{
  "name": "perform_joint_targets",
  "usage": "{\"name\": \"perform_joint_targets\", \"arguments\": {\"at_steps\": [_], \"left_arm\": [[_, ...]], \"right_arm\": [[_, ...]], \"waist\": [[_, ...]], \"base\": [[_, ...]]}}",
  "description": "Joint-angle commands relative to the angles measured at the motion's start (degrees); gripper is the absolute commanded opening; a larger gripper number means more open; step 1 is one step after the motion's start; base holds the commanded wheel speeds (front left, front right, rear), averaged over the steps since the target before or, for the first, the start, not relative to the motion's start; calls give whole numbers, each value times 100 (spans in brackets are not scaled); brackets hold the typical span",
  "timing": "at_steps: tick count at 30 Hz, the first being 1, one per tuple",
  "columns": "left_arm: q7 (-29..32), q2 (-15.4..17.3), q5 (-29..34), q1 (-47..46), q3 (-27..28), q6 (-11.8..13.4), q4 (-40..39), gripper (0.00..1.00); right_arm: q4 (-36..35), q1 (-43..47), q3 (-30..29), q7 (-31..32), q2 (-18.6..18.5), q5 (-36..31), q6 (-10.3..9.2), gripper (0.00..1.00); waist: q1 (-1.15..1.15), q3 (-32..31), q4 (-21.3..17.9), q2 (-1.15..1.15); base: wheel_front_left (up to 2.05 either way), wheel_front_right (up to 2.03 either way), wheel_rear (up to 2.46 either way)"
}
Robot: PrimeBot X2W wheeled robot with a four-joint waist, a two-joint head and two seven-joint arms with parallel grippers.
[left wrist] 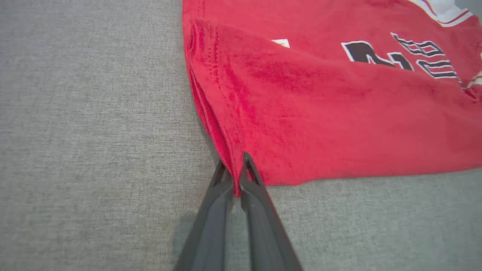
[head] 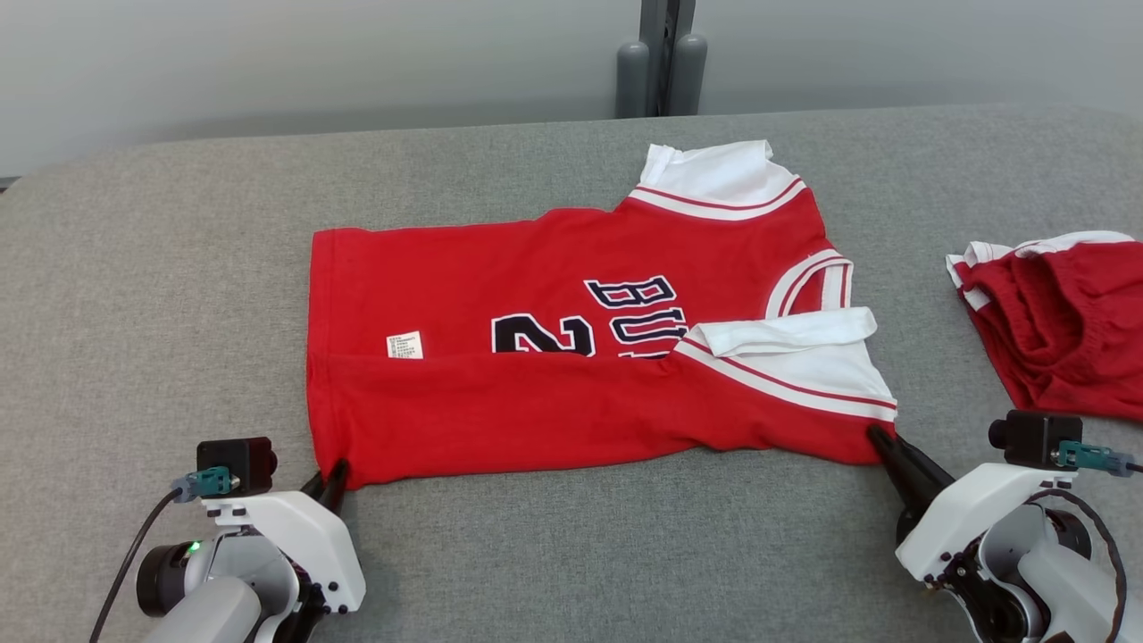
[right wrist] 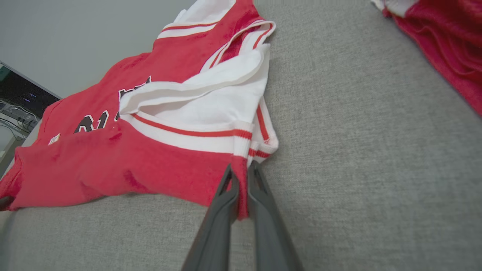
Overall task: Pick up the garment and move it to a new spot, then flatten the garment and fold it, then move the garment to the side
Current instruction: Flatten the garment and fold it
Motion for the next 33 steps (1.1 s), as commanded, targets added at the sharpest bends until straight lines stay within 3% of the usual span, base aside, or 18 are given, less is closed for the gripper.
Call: {"name": "perform_joint_targets", "arguments": {"at_steps": [1,11,23,33], "left_arm": [[21,56,-24,59,6,-25,-30,0],[158,338,-38,325,-51,46,-424,0],[1056,1200,-258,1101,-295,167,-1648,0],[1346,1386,-369,1379,-360,355,-2186,0]], "right_arm": [[9,-41,23,-72,-39,35,1,0],[-176,131,243,25,-243,317,1,0],[-892,836,311,650,-1046,747,0,0],[-1144,1349,13,972,-1172,753,0,0]], "waist": [[0,-24,14,0],[0,-350,68,0],[0,-887,124,0],[0,-826,130,0]], "base": [[0,0,0],[0,0,0],[0,0,0],[0,0,0]]}}
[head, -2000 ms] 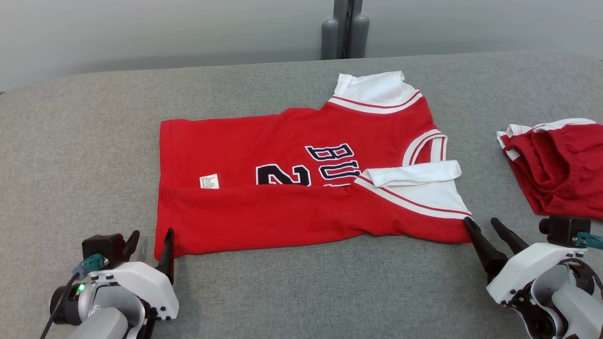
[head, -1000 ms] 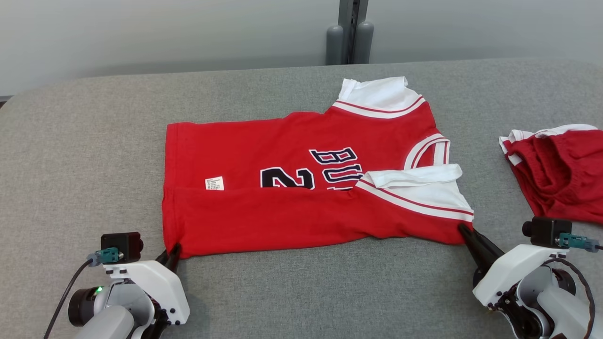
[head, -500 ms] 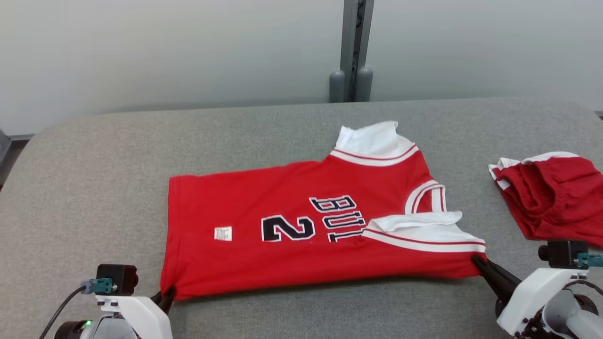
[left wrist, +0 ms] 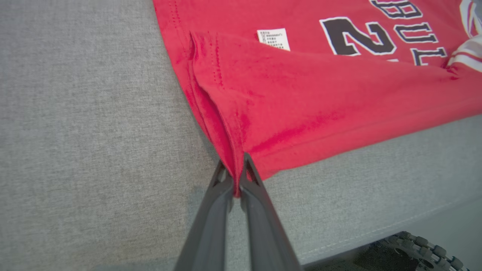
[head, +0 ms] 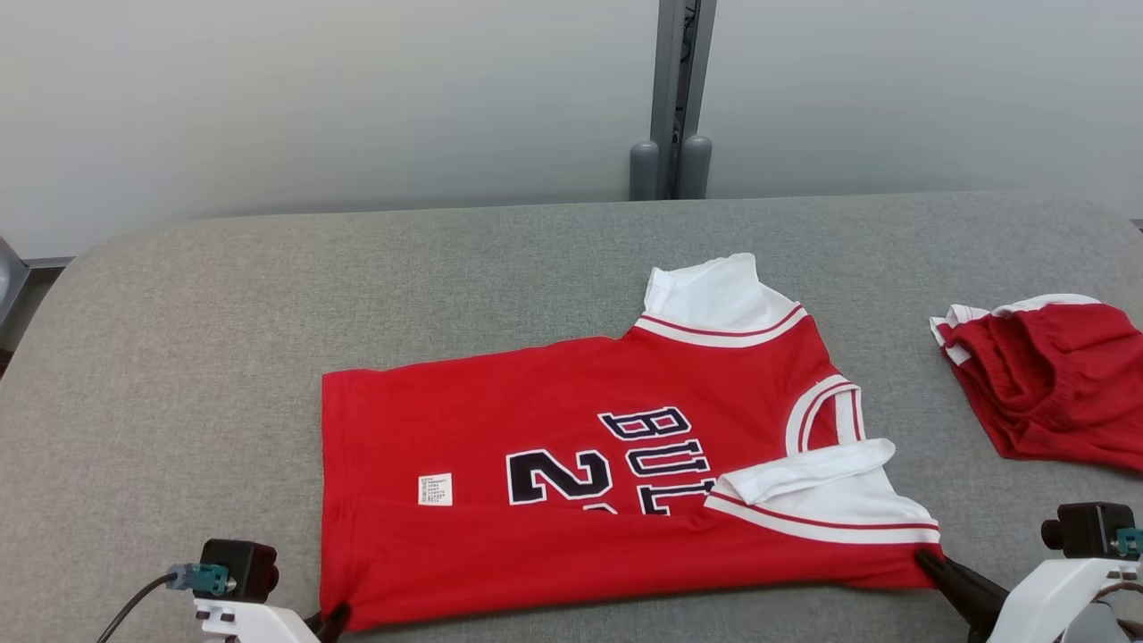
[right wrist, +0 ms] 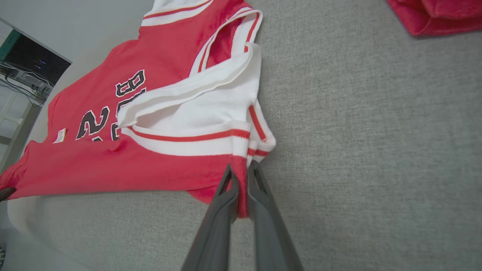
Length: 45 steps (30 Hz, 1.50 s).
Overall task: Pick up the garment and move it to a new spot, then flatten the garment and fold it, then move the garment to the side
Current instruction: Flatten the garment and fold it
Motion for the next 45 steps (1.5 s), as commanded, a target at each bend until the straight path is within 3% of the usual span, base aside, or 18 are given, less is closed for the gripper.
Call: {"name": "perform_joint_targets", "arguments": {"at_steps": [1,8,9,10,11,23,29,37,45], "left_arm": [[29,69,-2,86,6,58,-25,0],[154,136,-45,144,-27,92,-166,0],[159,145,-58,153,-26,107,-183,15],[175,149,-74,167,-27,116,-195,80],[204,147,-95,181,-26,132,-208,100],[-128,295,201,-12,163,461,-505,100],[-456,301,586,-537,287,421,-470,100],[-466,-102,1015,-1600,187,262,-29,100],[-378,-680,1396,-2686,-50,50,774,100]], "right_arm": [[-19,108,-78,51,-72,-40,-1,0],[-176,271,-292,294,-66,-187,-1,0],[-192,306,-341,337,-55,-205,-1,0],[-212,337,-387,376,-37,-231,-1,49],[-229,355,-440,394,-22,-262,-1,100],[-673,546,-1213,282,142,-830,0,100],[-941,259,-1710,175,158,-1245,0,100],[-763,-961,-1936,325,316,-1327,0,100],[-96,-2599,-1647,646,122,-1389,0,100]], "waist": [[0,9,-10,0],[0,20,-42,0],[0,21,-44,0],[0,21,-45,0],[0,19,-46,0],[0,-36,-32,0],[0,142,50,0],[0,849,151,0],[0,1690,370,0]], "base": [[0,0,0],[0,0,0],[0,0,0],[0,0,0],[0,0,0],[0,0,0],[0,0,0],[0,0,0],[0,0,0]]}}
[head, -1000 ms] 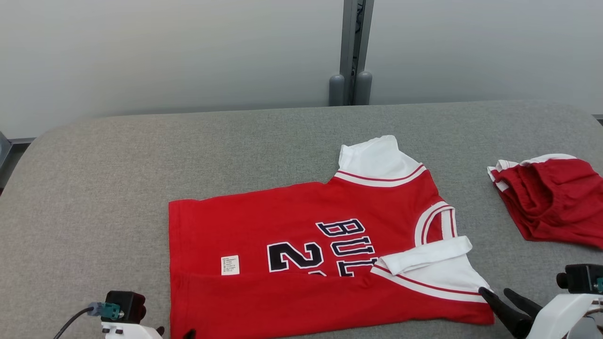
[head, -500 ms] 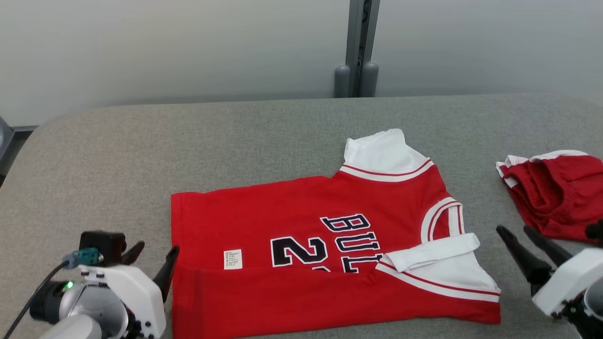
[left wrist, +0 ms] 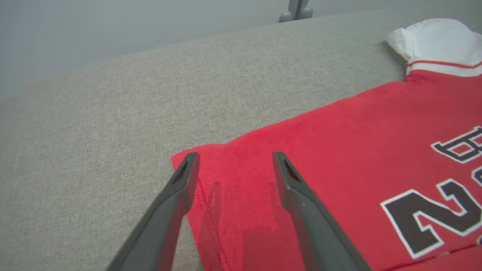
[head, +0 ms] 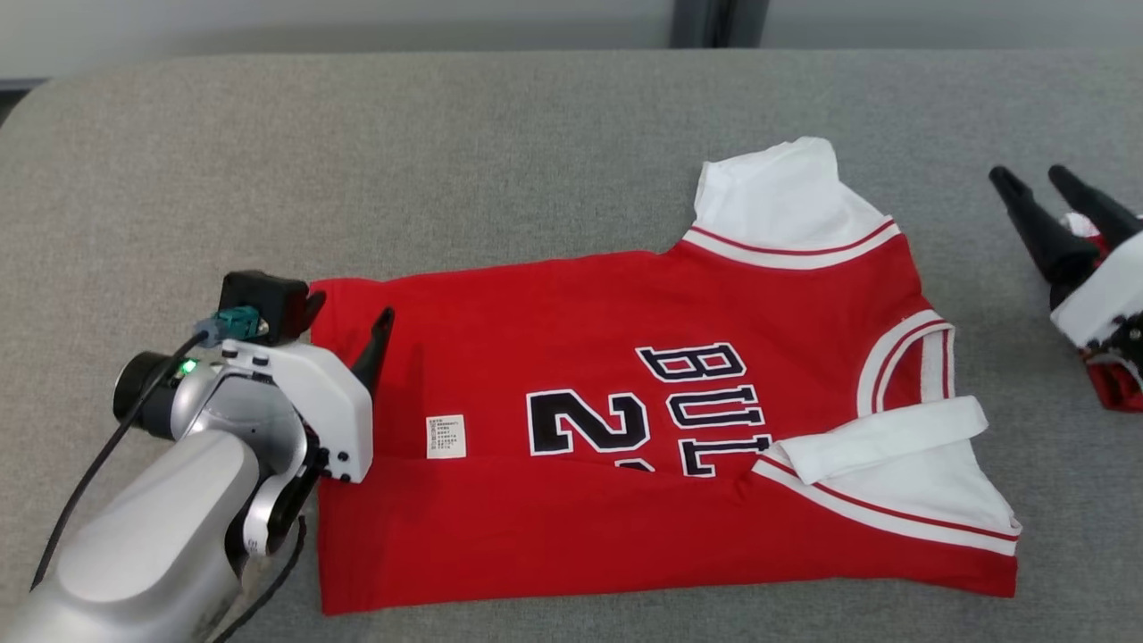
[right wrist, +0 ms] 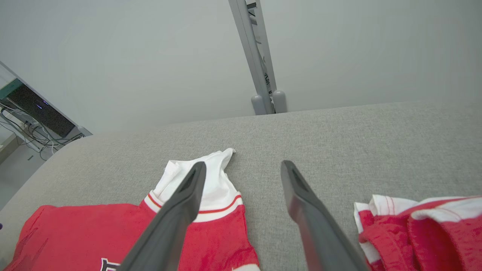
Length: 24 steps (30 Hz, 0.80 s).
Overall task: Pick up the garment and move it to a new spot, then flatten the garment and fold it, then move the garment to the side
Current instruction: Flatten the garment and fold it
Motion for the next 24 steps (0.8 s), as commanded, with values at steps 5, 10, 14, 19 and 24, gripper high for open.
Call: {"name": "perform_joint_targets", "arguments": {"at_steps": [5,10,14,19,24], "left_arm": [[-103,-264,197,-680,14,-76,467,100],[-180,-386,252,-936,10,-112,661,100],[-234,-494,315,-1119,-18,-114,791,100],[-301,-628,343,-1244,-43,-99,812,100],[-304,-724,365,-1324,-85,-94,755,100]], "right_arm": [[495,-1066,414,433,-103,40,1,100],[809,-1675,713,691,-83,122,1,100],[1082,-2182,1011,872,-39,215,1,100],[1523,-2660,1348,1106,-12,286,1,100],[1946,-2995,1598,1184,78,342,1,100]], "waist": [[0,776,284,0],[0,1015,393,0],[0,1223,492,0],[0,1381,620,0],[0,1507,755,0]], "base": [[0,0,0],[0,0,0],[0,0,0],[0,0,0],[0,0,0]]}}
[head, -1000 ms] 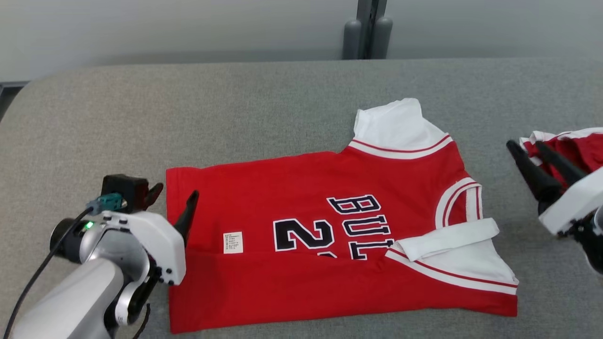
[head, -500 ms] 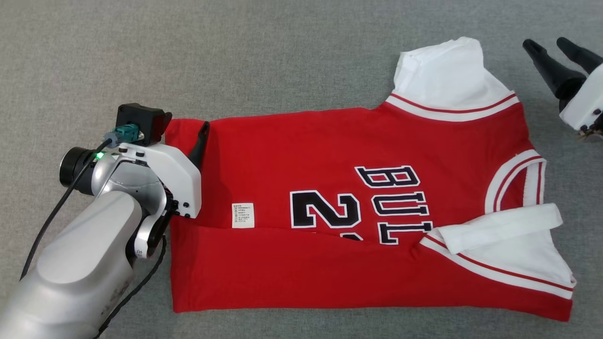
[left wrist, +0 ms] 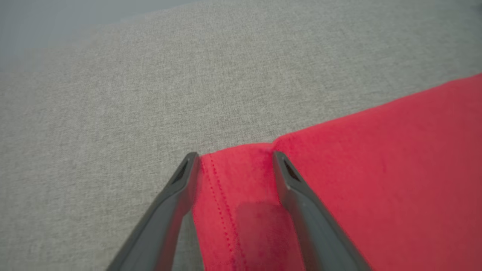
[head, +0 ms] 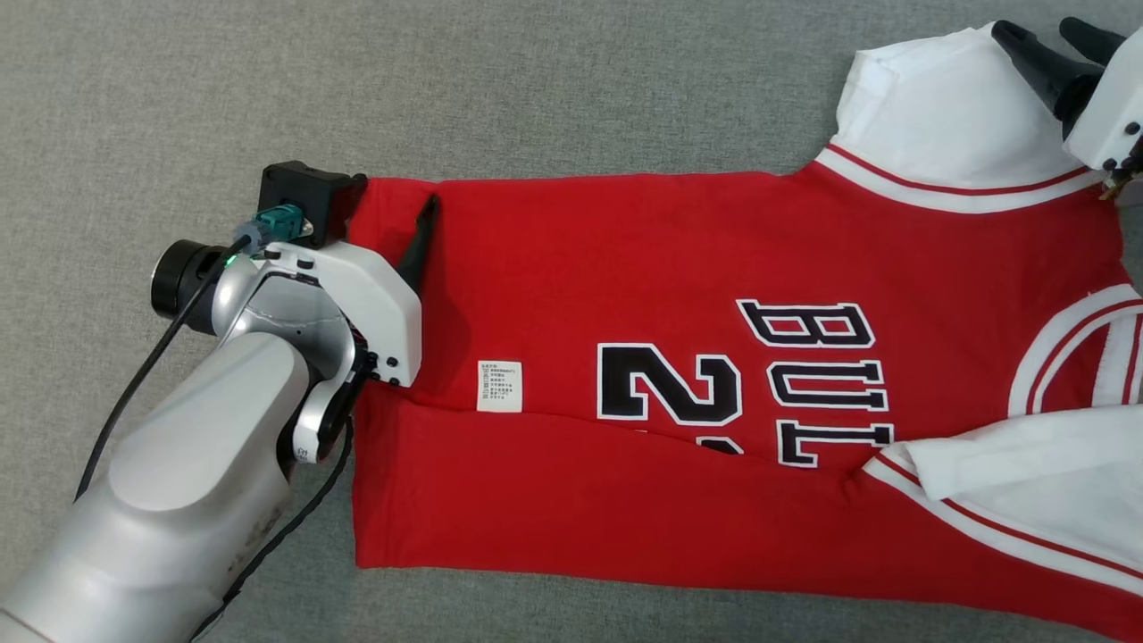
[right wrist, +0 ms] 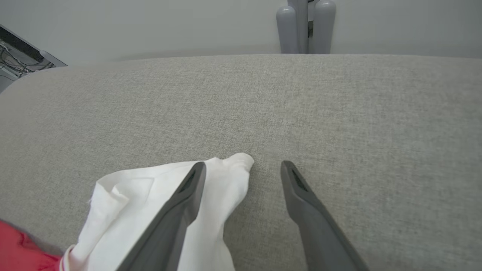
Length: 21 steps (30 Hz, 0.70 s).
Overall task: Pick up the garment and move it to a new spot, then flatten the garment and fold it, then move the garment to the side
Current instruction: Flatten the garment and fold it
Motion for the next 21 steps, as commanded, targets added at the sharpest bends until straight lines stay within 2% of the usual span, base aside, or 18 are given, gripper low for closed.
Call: {"name": "perform_joint_targets", "arguments": {"at_steps": [1,5,10,11,12,13,14,21], "left_arm": [[-27,-11,45,-138,3,16,-18,100],[-49,-73,22,-133,-16,36,-86,100],[-56,-78,-9,-128,-35,14,-109,100],[-56,-76,-14,-126,-36,10,-110,100],[-55,-73,-21,-123,-38,10,-109,100],[-50,-68,-27,-122,-40,11,-106,100],[-46,-65,-36,-120,-42,10,-105,100],[-3,-29,-59,-121,-42,35,-96,100]], "right_arm": [[69,-76,43,24,21,65,1,100],[353,-194,251,245,105,229,1,100],[411,-253,414,213,144,348,1,98],[408,-269,453,202,151,367,1,49],[398,-288,485,186,149,394,1,37],[381,-308,506,133,141,397,1,8],[373,-322,533,92,130,401,1,0],[304,-377,752,-272,87,520,1,0]], "waist": [[0,49,55,0],[0,98,114,0],[0,113,145,0],[0,112,148,0],[0,112,151,0],[0,113,153,0],[0,113,154,0],[0,103,125,0]], "base": [[0,0,0],[0,0,0],[0,0,0],[0,0,0],[0,0,0],[0,0,0],[0,0,0],[0,0,0]]}}
